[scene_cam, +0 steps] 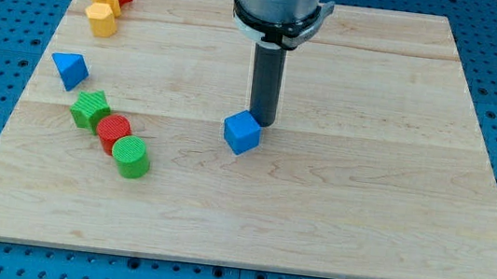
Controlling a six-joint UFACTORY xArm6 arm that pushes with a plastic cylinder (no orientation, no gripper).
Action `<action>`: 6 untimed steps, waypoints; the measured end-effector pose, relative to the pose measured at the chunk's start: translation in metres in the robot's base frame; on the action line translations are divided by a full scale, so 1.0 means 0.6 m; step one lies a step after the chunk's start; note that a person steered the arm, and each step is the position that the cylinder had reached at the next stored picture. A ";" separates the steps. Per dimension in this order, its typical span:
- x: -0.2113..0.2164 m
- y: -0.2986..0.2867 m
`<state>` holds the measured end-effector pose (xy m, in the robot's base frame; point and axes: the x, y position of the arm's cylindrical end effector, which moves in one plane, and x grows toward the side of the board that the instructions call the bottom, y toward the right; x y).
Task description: Move the blue cube towards the center
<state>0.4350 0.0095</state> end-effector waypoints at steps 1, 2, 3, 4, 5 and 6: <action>-0.008 0.004; -0.032 0.024; -0.048 0.025; -0.051 0.025; -0.072 0.023; -0.091 0.023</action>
